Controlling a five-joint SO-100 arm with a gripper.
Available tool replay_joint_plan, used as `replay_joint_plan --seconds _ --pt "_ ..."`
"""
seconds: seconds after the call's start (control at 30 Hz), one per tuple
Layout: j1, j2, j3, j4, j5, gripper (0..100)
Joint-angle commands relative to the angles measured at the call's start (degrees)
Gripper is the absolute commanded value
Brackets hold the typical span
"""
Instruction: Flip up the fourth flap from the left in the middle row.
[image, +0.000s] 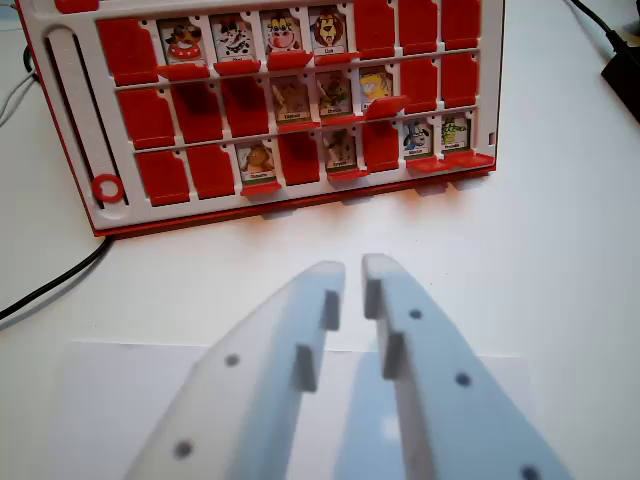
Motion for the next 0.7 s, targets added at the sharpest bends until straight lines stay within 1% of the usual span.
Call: replay_joint_plan --seconds 0.0,0.33,0.67 --pt "-3.1 -0.6 -2.2 -5.6 0.79 2" --pt "-4.5 -0.5 -1.8 -6.5 0.26 2" --pt "-4.3 -0.5 -2.2 -4.3 0.7 2"
